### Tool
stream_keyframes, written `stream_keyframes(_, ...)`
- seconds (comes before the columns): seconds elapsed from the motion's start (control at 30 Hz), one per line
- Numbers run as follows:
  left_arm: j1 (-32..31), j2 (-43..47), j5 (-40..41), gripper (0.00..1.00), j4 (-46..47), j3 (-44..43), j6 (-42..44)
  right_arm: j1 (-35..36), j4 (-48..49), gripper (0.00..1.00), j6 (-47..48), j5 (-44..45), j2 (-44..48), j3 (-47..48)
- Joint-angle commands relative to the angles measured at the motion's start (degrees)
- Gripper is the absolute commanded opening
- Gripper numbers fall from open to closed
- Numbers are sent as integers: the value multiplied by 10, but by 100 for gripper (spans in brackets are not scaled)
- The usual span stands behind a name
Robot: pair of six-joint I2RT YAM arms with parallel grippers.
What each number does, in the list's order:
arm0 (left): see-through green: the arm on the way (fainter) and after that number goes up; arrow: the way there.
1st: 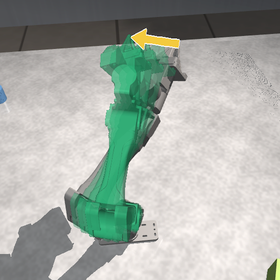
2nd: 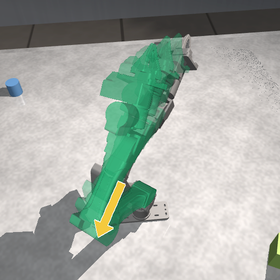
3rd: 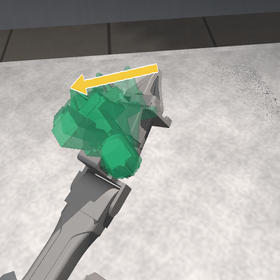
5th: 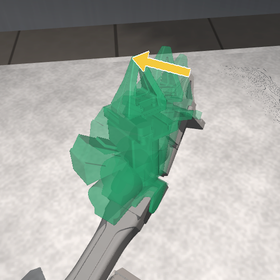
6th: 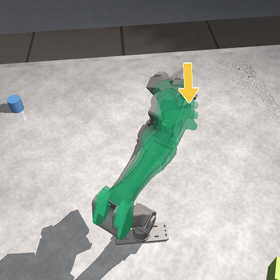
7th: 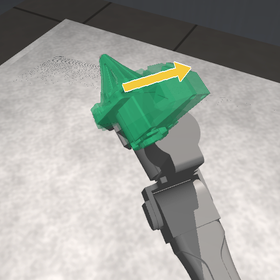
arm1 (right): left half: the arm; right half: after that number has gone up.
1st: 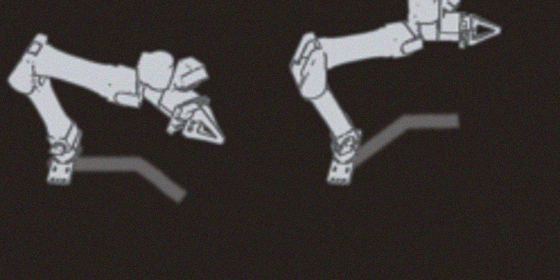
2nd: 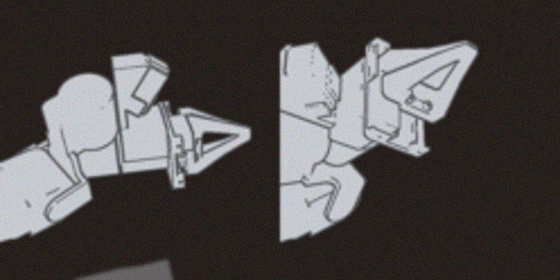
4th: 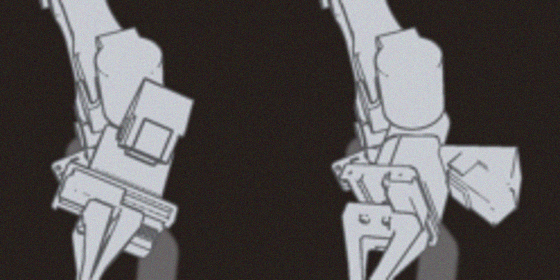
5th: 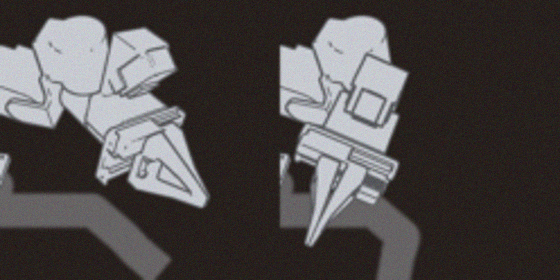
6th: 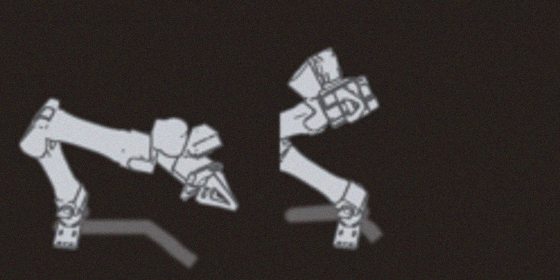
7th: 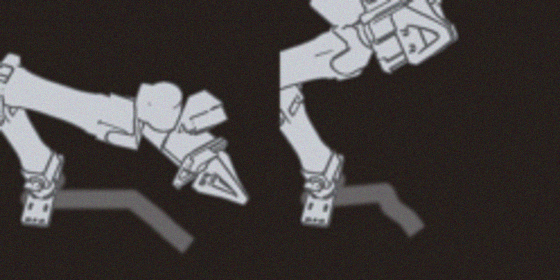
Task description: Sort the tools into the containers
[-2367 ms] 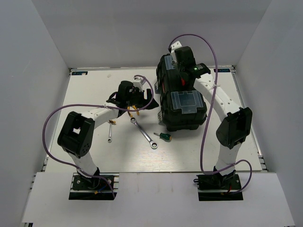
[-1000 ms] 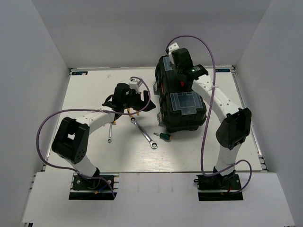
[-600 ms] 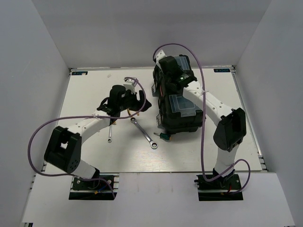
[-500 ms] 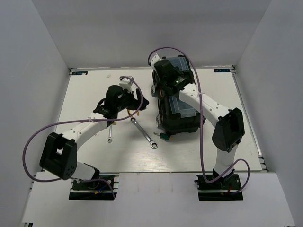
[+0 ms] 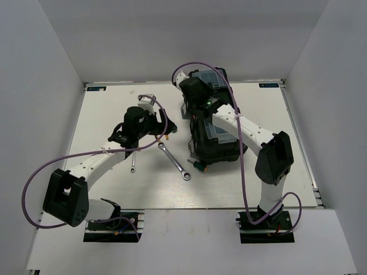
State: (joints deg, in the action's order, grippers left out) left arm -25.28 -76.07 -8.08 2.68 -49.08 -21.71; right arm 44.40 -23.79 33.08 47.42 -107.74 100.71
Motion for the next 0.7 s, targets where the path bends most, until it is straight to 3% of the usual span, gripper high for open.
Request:
stream_keyframes(0.0,8,29,8,92,-4,5,-2,14,-47,52,-44,-36,3,6)
stream_keyframes(0.67,8,44,8,92,-4,5,-2,-27,-100,44,-172,-87,43,-22)
